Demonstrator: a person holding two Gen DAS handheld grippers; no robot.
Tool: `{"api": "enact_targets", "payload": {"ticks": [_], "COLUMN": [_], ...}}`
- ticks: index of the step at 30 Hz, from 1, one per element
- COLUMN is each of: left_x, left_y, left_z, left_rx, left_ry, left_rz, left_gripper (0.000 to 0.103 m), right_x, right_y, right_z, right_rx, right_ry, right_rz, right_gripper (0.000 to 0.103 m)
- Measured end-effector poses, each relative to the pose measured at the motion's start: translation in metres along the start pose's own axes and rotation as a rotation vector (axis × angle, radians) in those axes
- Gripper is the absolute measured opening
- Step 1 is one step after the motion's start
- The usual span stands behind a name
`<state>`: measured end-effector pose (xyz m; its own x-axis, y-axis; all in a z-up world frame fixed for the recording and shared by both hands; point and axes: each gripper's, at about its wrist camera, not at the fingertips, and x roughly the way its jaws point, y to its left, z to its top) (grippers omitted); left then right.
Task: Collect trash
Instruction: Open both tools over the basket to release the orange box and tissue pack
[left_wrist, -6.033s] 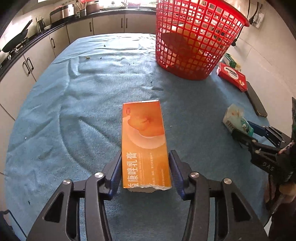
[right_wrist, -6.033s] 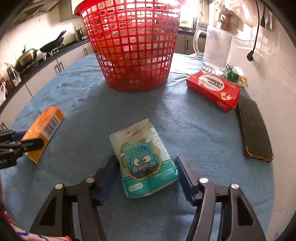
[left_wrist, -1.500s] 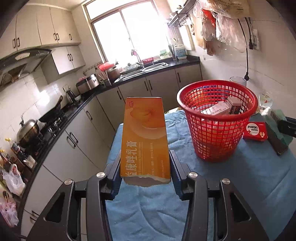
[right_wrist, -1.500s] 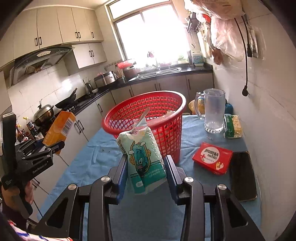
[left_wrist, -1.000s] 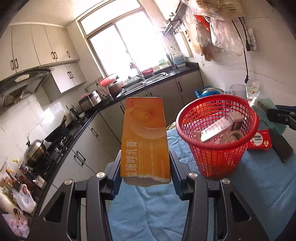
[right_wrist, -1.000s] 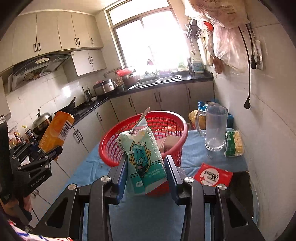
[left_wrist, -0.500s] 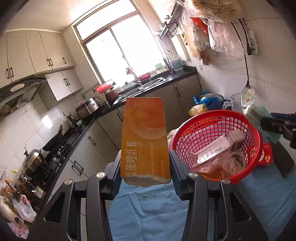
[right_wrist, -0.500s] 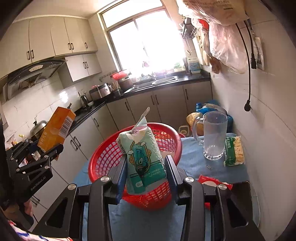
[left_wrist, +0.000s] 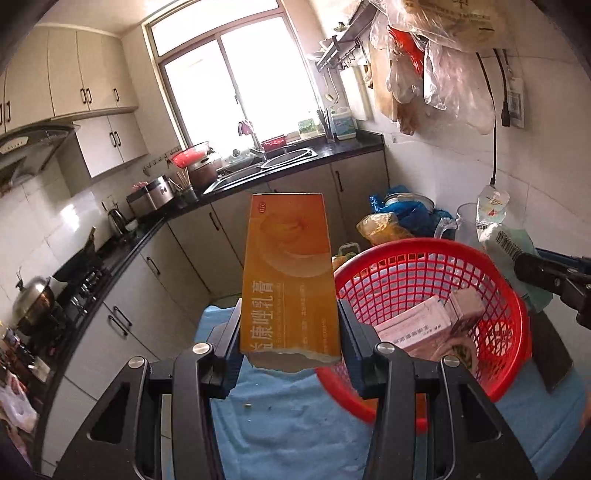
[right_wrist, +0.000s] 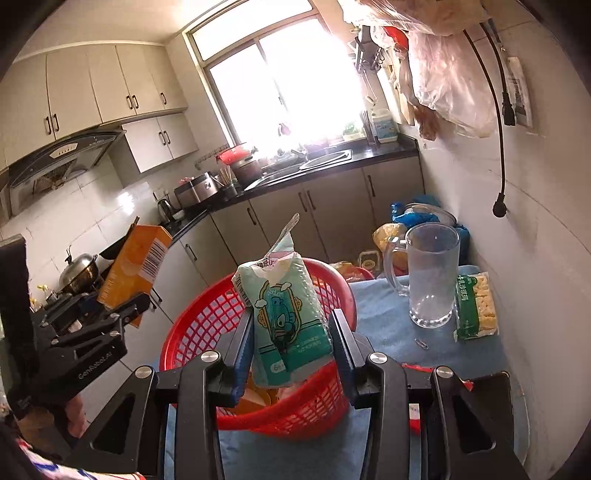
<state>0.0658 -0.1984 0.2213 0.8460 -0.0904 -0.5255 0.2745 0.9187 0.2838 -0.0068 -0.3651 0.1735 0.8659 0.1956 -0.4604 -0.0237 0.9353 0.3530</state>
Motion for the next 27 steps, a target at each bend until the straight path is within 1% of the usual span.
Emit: {"api": "enact_targets", "payload": {"ticks": [8, 15, 27], "left_x": [0.018, 0.028, 0.035], "left_y": [0.002, 0.003, -0.002], "left_z": [0.005, 0.004, 0.012], "left_rx": [-0.056, -0.081, -0.073], "left_ry": [0.016, 0.025, 0.01], "left_rz": [-0.06, -0.083, -0.078], "left_gripper": [0.045, 0.045, 0.045], "right_x": [0.01, 0.021, 0.039], "right_y": [0.0, -0.003, -0.017], "right_z": [0.007, 0.003, 0.007], "right_rx": [0.009, 0.018, 0.13], "right_ry": [-0.01, 0.005, 0.016], "right_rz": [0.015, 0.031, 0.133], "right_gripper": [0.043, 0.043, 0.043]}}
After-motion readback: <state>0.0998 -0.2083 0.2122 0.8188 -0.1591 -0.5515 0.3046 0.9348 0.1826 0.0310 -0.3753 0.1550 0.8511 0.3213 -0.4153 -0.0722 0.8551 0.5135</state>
